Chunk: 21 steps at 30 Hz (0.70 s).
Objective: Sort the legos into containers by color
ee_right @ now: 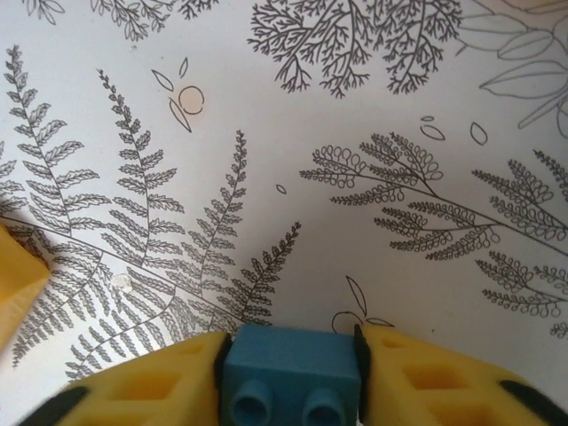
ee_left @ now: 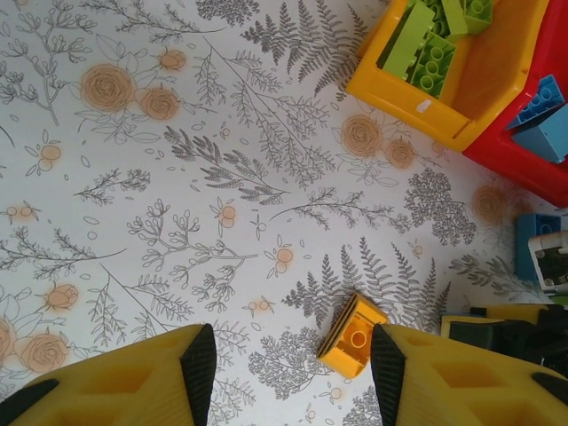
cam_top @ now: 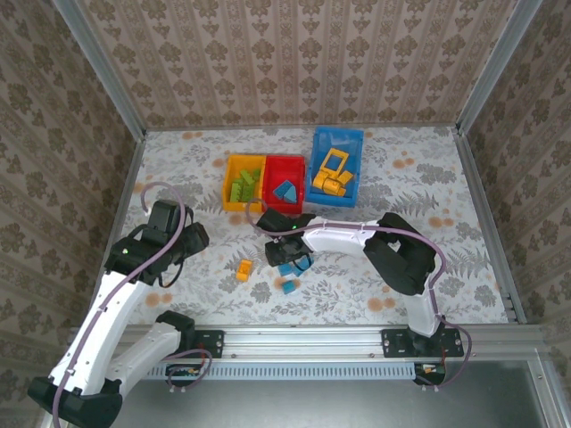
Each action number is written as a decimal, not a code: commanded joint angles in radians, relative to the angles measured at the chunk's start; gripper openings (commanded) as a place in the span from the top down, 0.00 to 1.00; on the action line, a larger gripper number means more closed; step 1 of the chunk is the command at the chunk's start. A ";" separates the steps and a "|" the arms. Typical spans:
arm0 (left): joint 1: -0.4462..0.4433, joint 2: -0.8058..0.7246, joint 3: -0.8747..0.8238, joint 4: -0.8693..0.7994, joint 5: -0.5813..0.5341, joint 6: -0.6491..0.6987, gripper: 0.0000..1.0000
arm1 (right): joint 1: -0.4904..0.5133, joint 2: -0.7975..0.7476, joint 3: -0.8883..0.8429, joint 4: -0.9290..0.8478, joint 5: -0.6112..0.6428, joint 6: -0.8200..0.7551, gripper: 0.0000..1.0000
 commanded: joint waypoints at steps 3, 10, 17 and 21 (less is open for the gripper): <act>-0.009 0.007 -0.020 0.061 0.066 0.013 0.47 | 0.001 -0.050 -0.009 -0.005 0.049 -0.019 0.77; -0.035 0.069 -0.015 0.187 0.163 0.065 0.47 | -0.074 -0.155 0.041 0.049 0.147 -0.077 0.81; -0.085 0.168 0.008 0.288 0.196 0.106 0.47 | -0.182 -0.075 0.203 0.092 0.174 -0.120 0.82; -0.108 0.238 0.030 0.343 0.204 0.136 0.47 | -0.217 0.020 0.299 0.126 0.187 -0.120 0.81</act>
